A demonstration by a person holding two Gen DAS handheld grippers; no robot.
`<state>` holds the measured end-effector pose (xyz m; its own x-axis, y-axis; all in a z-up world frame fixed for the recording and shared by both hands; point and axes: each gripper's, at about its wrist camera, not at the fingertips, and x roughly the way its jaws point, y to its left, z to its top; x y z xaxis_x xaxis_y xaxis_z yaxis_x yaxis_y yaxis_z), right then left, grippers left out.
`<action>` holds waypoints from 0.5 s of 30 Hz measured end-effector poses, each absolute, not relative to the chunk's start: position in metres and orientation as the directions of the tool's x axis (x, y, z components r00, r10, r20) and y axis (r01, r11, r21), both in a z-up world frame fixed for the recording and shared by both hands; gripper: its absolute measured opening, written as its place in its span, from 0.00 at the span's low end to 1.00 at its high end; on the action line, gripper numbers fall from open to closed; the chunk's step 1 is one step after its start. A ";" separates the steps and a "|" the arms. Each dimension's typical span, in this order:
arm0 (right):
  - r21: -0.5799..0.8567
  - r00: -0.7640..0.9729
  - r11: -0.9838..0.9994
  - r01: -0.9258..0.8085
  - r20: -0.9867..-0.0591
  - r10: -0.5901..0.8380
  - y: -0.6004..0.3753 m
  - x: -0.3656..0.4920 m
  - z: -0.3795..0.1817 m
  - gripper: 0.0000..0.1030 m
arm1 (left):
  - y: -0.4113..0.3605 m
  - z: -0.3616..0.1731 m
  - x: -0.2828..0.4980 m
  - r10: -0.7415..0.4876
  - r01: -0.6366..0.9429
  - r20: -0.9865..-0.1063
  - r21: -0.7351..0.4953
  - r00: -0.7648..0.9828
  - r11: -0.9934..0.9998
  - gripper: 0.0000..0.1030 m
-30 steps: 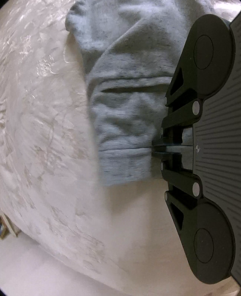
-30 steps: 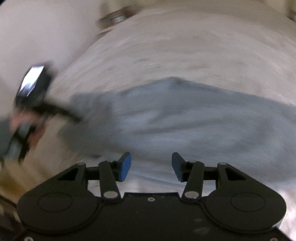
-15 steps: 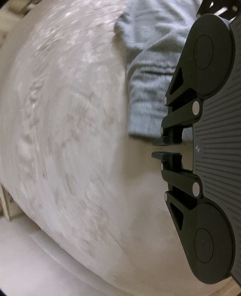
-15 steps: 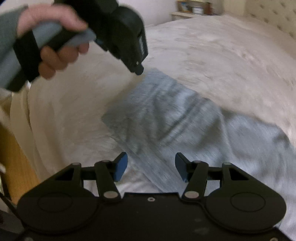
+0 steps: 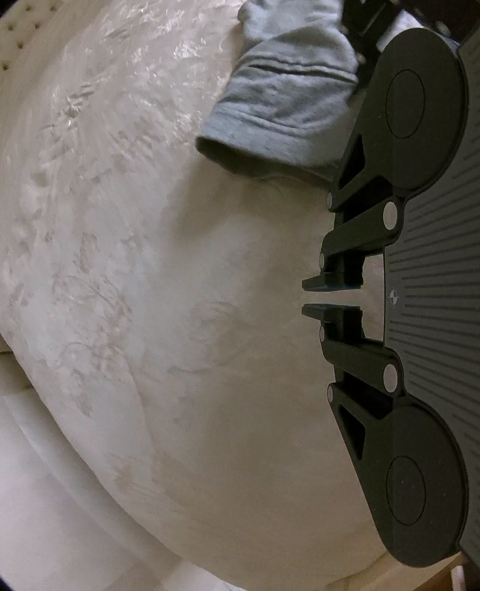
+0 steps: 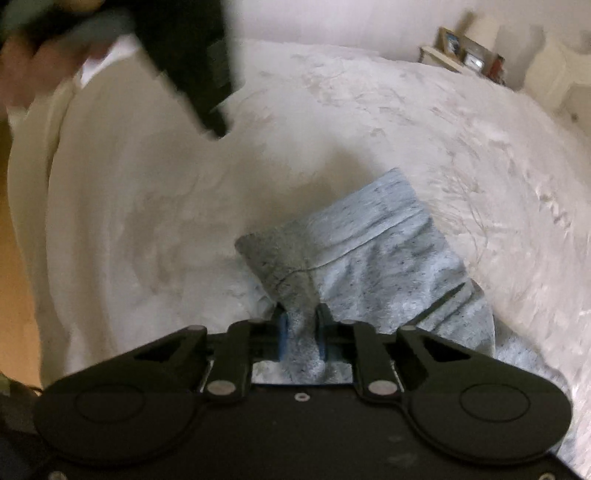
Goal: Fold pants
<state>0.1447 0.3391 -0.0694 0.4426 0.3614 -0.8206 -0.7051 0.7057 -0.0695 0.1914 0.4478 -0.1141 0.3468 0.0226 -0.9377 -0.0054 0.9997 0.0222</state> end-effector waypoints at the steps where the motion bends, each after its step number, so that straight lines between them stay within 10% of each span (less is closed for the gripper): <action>1: -0.051 0.444 0.720 -0.692 -0.817 0.369 0.336 0.149 -0.065 0.10 | 0.449 -0.116 0.190 0.019 -0.007 -0.940 0.017 0.342 1.000 0.08; 11: 0.082 0.626 0.900 -0.428 -0.691 0.360 0.298 0.180 0.000 0.08 | 0.457 -0.122 0.178 -0.001 -0.022 -0.946 -0.009 0.323 1.000 0.08; 15: 0.097 0.512 0.866 -0.490 -0.772 0.377 0.331 0.180 -0.036 0.08 | 0.457 -0.118 0.183 0.001 -0.018 -0.944 -0.005 0.330 1.000 0.08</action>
